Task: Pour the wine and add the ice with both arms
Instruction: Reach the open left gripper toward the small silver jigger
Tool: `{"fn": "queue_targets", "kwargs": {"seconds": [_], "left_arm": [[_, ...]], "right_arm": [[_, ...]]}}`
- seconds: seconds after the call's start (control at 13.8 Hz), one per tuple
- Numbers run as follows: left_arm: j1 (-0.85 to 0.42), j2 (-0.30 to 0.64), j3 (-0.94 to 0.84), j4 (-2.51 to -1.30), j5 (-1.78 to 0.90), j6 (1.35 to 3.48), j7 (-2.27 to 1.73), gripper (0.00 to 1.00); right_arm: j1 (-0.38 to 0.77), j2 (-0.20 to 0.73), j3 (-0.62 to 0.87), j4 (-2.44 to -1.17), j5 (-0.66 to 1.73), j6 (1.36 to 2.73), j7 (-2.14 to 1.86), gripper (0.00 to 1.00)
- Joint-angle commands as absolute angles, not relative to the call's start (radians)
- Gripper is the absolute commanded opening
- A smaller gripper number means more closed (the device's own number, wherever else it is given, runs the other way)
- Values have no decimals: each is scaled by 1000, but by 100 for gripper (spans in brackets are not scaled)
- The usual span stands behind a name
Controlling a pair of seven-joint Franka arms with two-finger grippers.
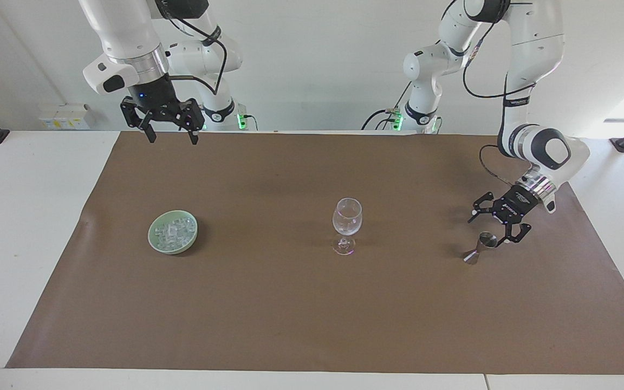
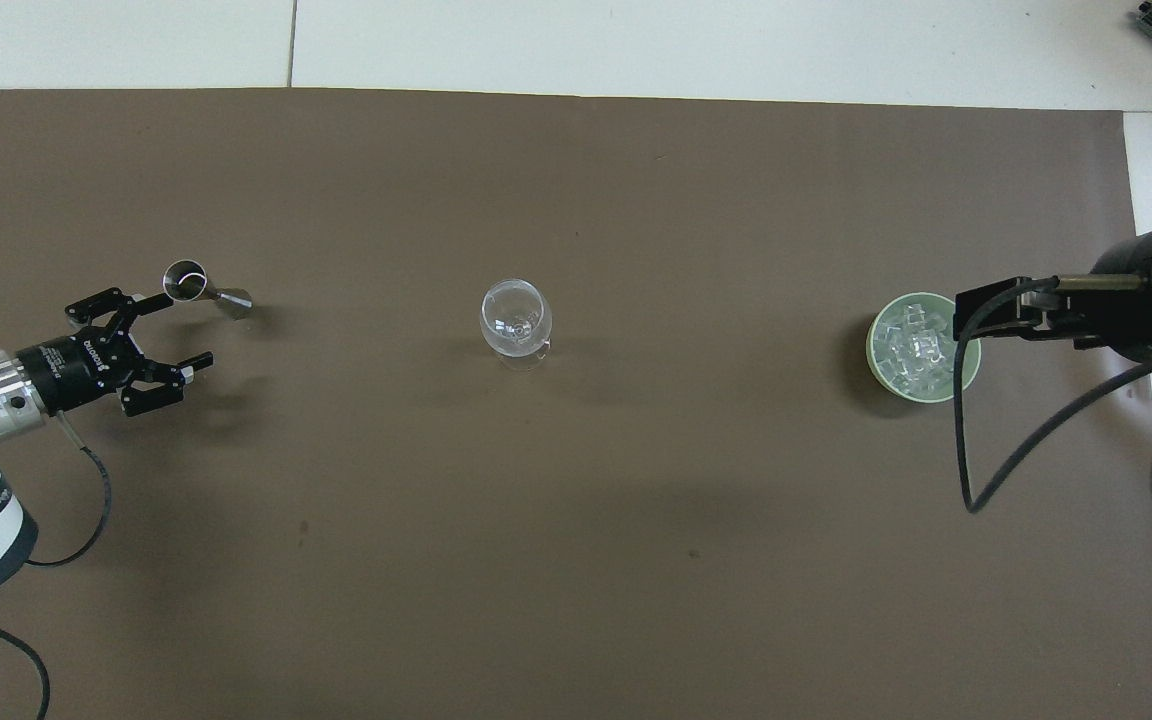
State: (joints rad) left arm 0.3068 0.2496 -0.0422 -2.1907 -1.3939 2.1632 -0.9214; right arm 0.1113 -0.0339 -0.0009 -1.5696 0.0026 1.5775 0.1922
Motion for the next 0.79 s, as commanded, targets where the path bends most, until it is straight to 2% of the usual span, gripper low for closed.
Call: {"fn": "queue_targets", "kwargs": {"seconds": [0.0, 0.72], "left_arm": [[290, 265, -41, -2184, -1460, 2181, -871, 100], [226, 293, -41, -2169, -1568, 2258, -831, 100]], "right_arm": [[100, -52, 0, -1591, 26, 1582, 169, 100], [100, -52, 0, -1591, 25, 1582, 169, 100]]}}
